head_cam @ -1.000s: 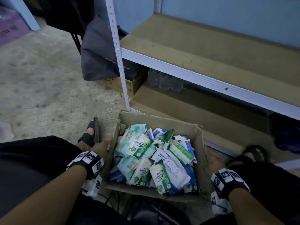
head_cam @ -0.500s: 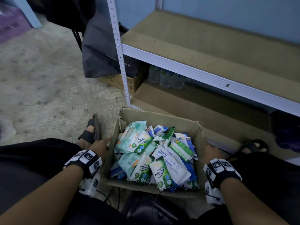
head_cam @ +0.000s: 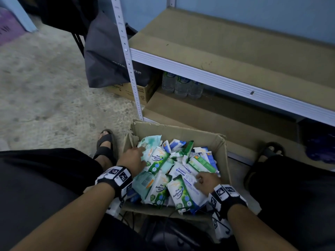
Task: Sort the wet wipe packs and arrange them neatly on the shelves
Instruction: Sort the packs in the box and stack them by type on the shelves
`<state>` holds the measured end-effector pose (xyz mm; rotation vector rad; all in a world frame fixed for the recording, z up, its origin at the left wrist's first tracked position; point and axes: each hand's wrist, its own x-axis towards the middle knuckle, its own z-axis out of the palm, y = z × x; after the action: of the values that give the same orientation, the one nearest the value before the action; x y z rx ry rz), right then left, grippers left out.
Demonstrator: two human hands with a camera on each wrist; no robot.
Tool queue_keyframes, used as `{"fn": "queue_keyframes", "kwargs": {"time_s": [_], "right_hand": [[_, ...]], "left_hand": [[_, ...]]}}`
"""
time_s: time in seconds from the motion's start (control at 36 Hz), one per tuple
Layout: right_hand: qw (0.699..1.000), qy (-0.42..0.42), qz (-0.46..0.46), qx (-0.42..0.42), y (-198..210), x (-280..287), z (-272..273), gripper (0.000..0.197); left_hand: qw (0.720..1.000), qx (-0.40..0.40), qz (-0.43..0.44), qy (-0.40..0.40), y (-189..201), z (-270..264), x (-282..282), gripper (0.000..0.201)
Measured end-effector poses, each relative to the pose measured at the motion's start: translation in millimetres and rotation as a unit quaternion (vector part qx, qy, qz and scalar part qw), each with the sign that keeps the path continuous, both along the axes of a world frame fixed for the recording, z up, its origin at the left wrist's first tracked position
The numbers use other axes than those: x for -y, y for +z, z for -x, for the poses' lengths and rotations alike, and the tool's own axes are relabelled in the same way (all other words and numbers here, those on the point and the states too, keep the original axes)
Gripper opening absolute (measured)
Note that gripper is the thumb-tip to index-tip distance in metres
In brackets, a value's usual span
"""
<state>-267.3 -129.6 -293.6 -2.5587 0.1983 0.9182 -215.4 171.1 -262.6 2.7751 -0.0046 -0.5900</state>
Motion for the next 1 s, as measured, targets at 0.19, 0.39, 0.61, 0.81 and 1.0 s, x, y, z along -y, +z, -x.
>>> {"fn": "queue_keyframes", "kwargs": {"time_s": [0.19,0.39,0.61,0.81,1.0], "right_hand": [[1.0,0.02,0.013,-0.005,-3,-2,4,0.061],[1.0,0.013,0.012,-0.011,-1,-3,-1,0.052],[0.999,-0.003,-0.017,0.047,16,8,-10,0.026],[0.992,-0.045,-0.039,0.107,43,30,-15,0.024],[0.976,-0.119,-0.015,0.182,61,50,-19,0.021]], "left_hand": [[0.994,-0.091,-0.056,-0.01,-15,5,20,0.043],[0.991,-0.122,-0.013,-0.049,-16,5,17,0.075],[1.0,-0.024,-0.002,0.007,-24,6,8,0.033],[0.992,-0.085,0.043,0.085,-36,-2,0,0.07],[0.994,-0.088,0.008,0.07,-38,-5,5,0.066]]}}
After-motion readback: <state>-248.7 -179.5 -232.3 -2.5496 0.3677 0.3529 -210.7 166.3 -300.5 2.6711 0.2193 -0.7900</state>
